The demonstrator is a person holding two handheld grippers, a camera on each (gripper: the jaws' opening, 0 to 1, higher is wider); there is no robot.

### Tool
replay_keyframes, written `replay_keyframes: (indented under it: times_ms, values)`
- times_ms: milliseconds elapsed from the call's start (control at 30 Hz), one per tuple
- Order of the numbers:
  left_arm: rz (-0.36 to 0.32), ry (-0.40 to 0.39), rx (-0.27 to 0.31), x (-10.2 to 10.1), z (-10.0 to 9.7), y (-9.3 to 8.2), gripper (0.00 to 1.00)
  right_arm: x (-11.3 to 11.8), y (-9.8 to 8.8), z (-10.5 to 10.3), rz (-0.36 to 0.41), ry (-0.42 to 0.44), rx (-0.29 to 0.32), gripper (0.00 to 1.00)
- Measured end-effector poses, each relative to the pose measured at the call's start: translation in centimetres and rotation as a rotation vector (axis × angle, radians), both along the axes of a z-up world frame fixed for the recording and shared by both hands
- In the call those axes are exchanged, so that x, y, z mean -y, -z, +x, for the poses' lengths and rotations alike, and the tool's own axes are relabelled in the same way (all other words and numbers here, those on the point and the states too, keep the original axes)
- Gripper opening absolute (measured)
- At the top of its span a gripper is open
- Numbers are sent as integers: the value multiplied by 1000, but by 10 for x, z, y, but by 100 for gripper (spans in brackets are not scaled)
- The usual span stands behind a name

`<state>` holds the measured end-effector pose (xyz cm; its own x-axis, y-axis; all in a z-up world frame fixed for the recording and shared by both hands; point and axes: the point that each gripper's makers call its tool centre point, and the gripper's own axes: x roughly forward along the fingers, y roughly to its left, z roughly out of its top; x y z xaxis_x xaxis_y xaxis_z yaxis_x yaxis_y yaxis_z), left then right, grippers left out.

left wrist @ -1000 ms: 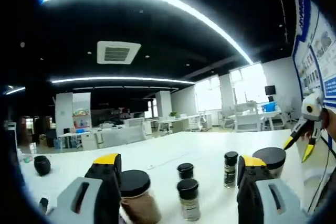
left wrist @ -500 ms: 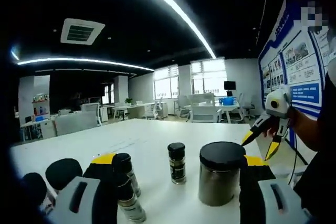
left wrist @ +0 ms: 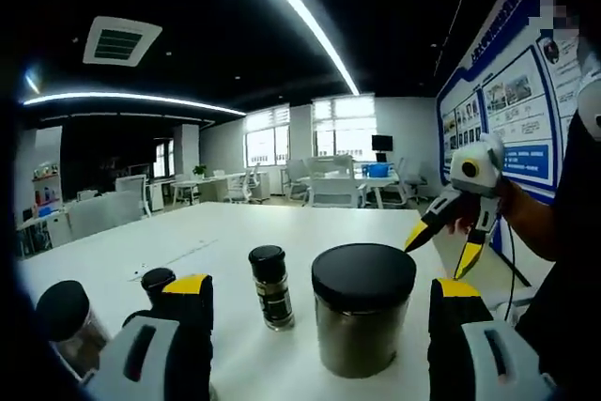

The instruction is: Pick up the mixed condiments and ingredients on the table and sort them into separate groups

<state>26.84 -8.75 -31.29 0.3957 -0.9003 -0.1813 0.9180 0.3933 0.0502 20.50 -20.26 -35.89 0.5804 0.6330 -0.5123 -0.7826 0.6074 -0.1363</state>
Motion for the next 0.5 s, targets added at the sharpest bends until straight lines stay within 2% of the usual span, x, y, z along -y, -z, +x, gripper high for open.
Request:
replay_keyframes:
  times_ms: [300,500]
  values:
    - [-5,67,-23,27,-11,11,94,-2,5,-1,-8,-10,-12,50]
    - [9,70,-22,33,-9,16,91,1,6,0,-4,7,-14,49]
